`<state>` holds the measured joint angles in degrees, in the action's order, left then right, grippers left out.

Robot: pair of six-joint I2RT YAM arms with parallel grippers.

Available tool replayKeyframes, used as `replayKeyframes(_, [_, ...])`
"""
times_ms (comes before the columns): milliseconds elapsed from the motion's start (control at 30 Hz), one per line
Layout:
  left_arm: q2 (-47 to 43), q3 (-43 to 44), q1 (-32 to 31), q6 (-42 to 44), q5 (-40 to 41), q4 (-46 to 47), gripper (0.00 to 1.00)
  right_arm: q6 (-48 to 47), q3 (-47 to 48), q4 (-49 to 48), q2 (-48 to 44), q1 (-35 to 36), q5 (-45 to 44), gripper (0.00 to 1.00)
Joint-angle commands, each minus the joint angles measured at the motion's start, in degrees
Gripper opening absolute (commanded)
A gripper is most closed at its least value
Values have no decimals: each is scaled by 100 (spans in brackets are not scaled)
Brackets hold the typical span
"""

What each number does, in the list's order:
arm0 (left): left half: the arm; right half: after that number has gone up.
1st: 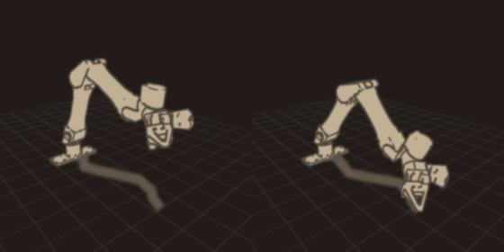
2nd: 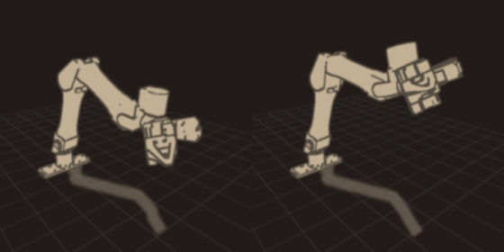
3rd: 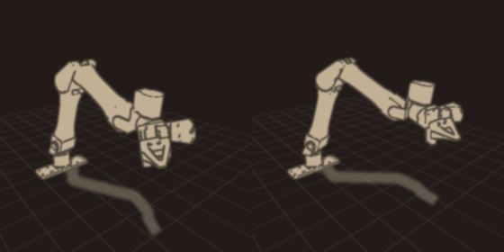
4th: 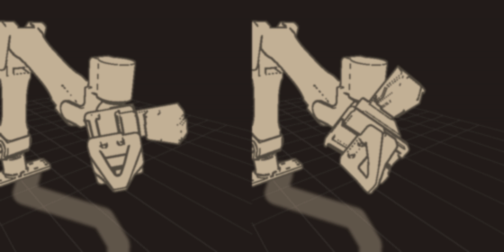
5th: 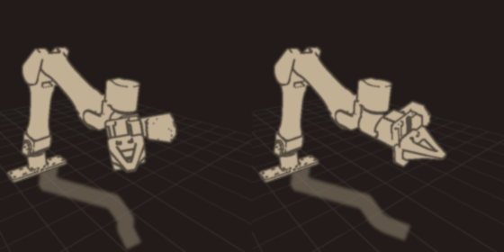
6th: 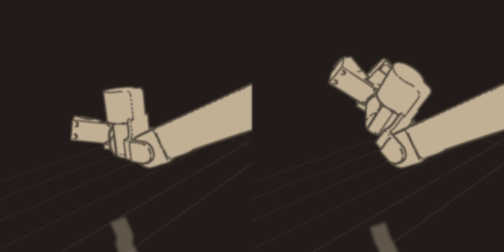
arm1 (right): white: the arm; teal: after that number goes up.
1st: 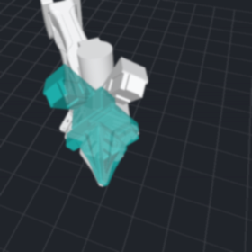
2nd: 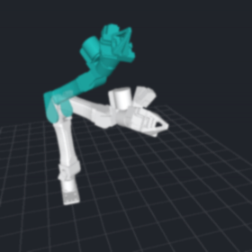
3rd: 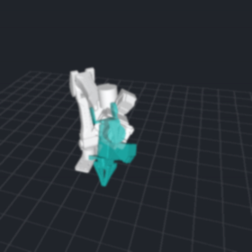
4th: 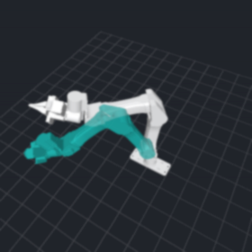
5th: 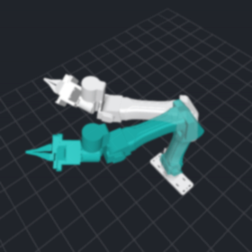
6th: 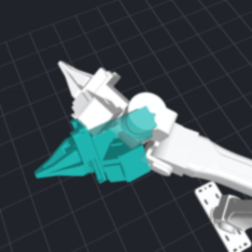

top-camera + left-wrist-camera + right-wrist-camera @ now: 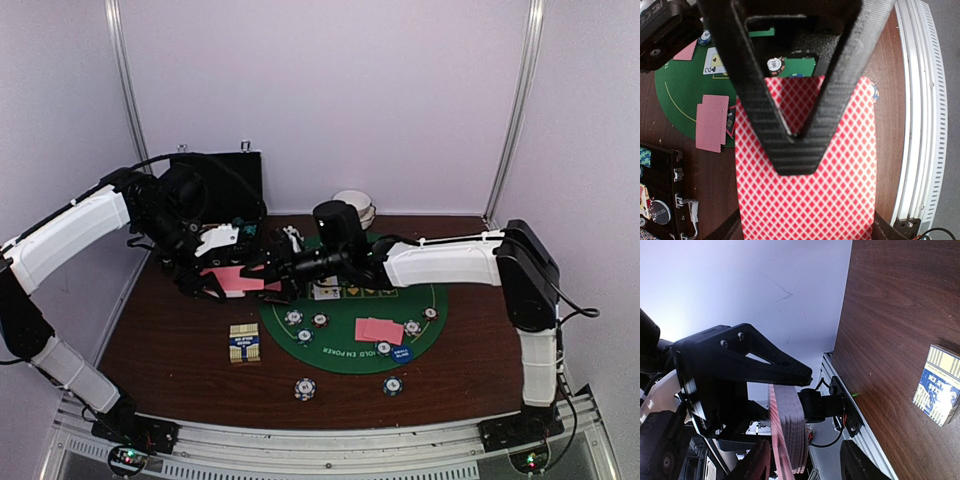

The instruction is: Distribute texas hold em gaming equipment

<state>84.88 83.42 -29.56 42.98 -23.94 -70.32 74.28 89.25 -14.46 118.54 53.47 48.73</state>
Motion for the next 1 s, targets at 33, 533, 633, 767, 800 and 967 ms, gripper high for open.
replayKeyframes(33, [-59,157,38,-1,-111,134,27,303,-177,-368,-318,-29,144,48])
replayKeyframes(533, [-17,179,38,-2,-98,132,26,458,-146,-395,-380,-53,378,8])
replayKeyframes(633, [-13,192,38,0,-102,124,27,407,-172,-270,-459,-109,404,4])
replayKeyframes(767, [-13,192,38,-1,-102,118,27,323,-255,-120,-610,-226,426,0])
replayKeyframes(800, [-23,192,38,0,-96,122,27,281,-278,-62,-650,-267,431,0])
replayKeyframes(967, [-18,210,38,-1,-106,114,26,107,-353,275,-759,-451,440,0])
